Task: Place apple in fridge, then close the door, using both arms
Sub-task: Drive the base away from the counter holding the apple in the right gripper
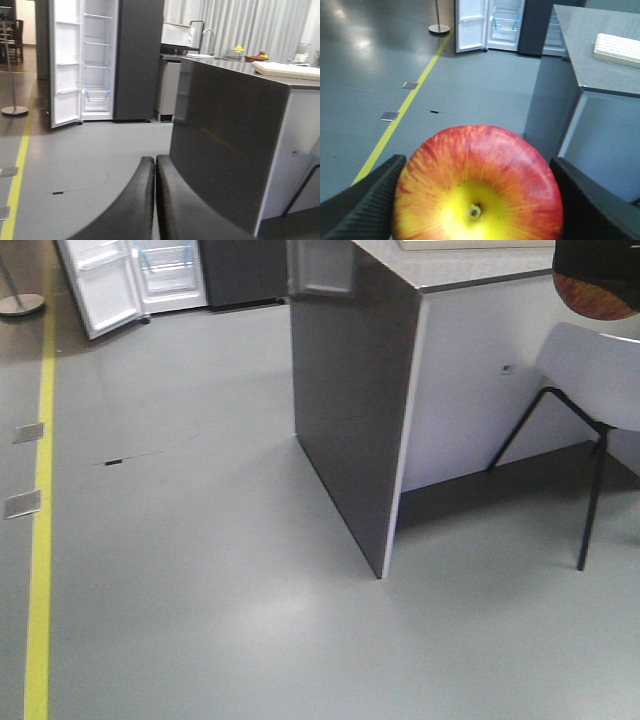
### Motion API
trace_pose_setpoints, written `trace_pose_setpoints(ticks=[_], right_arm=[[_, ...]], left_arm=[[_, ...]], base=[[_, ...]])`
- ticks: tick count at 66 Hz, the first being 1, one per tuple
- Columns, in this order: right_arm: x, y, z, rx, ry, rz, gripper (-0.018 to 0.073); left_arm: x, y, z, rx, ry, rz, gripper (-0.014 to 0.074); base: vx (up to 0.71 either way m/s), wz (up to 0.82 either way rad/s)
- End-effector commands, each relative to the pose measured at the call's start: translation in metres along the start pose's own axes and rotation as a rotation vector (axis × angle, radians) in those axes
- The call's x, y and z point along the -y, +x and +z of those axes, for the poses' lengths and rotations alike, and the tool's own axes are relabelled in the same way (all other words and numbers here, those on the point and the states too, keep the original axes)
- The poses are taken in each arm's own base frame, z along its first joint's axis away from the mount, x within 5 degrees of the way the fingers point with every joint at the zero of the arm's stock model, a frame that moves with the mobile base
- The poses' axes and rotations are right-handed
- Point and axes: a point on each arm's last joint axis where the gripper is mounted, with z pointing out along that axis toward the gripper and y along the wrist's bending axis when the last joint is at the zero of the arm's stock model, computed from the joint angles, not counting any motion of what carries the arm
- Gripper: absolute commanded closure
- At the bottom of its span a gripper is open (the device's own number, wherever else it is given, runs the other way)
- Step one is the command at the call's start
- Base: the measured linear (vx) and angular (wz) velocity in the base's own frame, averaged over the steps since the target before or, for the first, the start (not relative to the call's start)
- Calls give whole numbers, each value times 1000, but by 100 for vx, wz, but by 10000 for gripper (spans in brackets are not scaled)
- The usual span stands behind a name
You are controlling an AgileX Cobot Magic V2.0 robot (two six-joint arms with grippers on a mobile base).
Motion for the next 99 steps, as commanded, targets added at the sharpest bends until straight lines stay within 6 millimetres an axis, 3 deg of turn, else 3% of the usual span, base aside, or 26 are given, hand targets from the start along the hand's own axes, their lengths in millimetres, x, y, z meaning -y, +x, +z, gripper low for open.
trace_pose_setpoints(ticks=[1,99], right_arm=[[-3,-16,-13,108,28,-5,450],[-3,-16,-13,108,29,-6,451]], left_arm=[[2,-14,-2,106,13,-16,603],[2,-14,-2,106,13,-16,603]], base=[[4,31],[8,31]])
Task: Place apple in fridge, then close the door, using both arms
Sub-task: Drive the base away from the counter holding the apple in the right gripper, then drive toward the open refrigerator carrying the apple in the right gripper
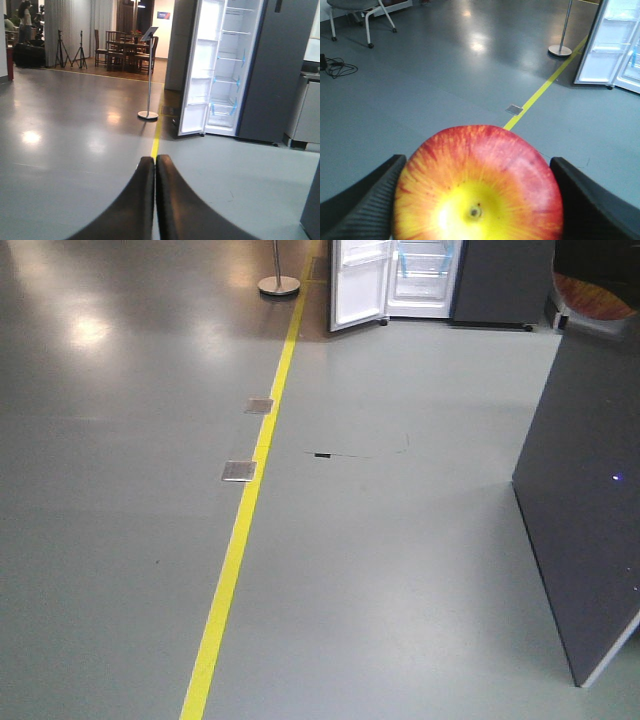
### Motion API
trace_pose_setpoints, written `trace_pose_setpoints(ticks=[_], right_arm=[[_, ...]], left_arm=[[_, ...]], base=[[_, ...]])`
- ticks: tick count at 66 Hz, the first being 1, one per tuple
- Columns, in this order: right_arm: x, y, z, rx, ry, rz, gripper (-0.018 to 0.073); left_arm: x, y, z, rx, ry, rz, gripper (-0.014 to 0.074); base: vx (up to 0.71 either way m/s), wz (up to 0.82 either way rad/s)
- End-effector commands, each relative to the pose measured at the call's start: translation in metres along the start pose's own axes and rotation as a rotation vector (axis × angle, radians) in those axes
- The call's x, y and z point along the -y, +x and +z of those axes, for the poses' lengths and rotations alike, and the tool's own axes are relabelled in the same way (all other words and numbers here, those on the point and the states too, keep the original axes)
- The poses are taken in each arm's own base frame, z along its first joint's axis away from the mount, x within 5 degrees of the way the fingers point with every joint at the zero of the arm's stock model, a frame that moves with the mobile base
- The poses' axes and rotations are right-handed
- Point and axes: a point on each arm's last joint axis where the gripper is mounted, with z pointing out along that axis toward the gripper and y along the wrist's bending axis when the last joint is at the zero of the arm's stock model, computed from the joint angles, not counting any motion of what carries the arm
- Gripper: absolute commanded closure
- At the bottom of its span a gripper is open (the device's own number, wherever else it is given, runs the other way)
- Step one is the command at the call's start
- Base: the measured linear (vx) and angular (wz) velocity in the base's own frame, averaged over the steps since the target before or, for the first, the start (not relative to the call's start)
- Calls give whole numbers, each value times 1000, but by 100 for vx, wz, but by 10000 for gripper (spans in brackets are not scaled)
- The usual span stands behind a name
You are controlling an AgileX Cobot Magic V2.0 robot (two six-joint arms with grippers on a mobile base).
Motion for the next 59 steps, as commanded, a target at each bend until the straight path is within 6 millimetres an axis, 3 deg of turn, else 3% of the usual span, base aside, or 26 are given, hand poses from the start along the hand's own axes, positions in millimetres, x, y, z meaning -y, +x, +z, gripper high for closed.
trace_pose_setpoints(ticks=[1,59], right_arm=[[-3,-16,-13,108,29,-6,451],[-3,-16,-13,108,29,-6,451]], left_arm=[[2,-14,-2,106,13,-16,603],[2,-14,-2,106,13,-16,603]], base=[[11,16],[16,5]])
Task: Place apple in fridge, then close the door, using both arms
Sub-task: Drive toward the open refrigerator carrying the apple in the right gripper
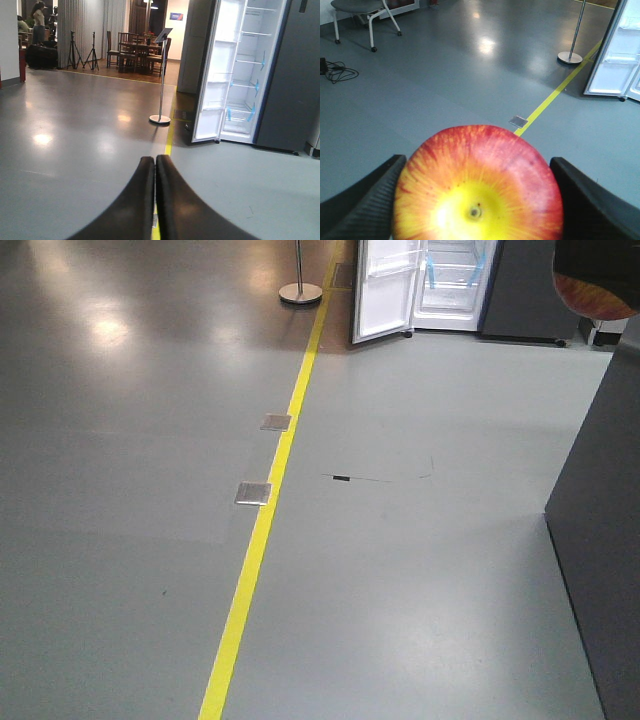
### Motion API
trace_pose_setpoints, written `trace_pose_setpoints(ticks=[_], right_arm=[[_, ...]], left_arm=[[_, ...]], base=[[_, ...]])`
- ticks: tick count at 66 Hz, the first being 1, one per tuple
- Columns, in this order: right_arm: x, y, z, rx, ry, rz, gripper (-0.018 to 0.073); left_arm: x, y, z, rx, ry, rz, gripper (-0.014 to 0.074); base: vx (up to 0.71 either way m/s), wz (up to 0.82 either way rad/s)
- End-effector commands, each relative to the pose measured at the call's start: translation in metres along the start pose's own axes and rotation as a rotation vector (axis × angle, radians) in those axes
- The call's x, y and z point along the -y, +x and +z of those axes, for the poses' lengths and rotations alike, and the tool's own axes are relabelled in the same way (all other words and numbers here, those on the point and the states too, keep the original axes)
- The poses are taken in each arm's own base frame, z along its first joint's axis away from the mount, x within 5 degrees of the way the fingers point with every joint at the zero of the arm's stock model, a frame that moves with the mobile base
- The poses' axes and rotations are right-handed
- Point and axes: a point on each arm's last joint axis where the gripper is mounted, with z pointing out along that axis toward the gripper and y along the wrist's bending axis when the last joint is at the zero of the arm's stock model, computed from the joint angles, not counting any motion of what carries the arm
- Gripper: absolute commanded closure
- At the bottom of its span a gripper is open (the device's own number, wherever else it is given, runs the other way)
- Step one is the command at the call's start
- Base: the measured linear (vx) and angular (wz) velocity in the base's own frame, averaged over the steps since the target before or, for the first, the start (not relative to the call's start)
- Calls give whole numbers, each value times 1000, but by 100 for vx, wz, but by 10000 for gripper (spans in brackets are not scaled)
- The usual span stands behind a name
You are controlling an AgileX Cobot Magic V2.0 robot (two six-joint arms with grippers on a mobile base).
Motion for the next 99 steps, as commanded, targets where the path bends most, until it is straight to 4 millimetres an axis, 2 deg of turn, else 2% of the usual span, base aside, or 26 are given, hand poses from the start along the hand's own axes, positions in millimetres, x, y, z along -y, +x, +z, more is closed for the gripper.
trace_pose_setpoints(ticks=[1,99], right_arm=[[-3,-16,-13,108,29,-6,451],[-3,-16,-13,108,28,-5,451]], left_arm=[[2,-14,-2,106,13,-16,603],[2,-14,-2,106,13,-16,603]], base=[[21,-6],[24,-1]])
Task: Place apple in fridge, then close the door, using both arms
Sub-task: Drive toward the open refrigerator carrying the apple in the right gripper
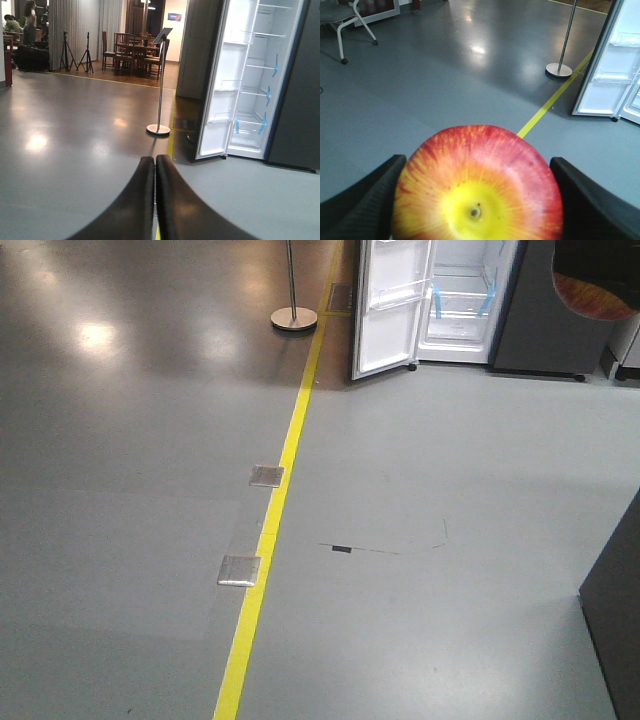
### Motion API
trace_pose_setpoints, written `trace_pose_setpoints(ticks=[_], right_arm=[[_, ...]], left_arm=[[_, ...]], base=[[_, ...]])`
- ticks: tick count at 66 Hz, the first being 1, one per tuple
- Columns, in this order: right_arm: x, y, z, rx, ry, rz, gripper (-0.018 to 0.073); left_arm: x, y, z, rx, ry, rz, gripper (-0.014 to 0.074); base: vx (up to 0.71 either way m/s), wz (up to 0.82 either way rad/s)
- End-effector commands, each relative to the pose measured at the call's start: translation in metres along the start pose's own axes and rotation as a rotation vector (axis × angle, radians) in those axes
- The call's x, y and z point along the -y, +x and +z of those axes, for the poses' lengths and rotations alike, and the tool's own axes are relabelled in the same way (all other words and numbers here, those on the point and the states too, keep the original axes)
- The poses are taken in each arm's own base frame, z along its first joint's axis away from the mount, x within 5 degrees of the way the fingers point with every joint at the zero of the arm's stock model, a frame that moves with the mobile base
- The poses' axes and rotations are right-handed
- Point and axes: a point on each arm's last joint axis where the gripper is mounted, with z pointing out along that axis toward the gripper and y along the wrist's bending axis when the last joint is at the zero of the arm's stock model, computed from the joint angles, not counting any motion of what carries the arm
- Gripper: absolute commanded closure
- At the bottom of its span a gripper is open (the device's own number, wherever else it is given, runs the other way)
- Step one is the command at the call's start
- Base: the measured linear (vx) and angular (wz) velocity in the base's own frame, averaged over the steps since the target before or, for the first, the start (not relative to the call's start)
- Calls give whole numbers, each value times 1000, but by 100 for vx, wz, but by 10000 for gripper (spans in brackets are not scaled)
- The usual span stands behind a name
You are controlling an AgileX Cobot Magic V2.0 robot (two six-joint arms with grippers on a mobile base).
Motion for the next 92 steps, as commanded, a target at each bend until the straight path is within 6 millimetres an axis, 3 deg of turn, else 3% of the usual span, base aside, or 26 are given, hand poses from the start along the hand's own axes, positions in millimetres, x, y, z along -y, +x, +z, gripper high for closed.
trace_pose_setpoints(ticks=[1,92], right_arm=[[-3,-16,-13,108,28,-5,451],[-3,-16,-13,108,29,-6,451]], left_arm=[[2,-14,-2,106,13,-16,603],[2,-14,-2,106,13,-16,603]], base=[[23,3],[22,-4]])
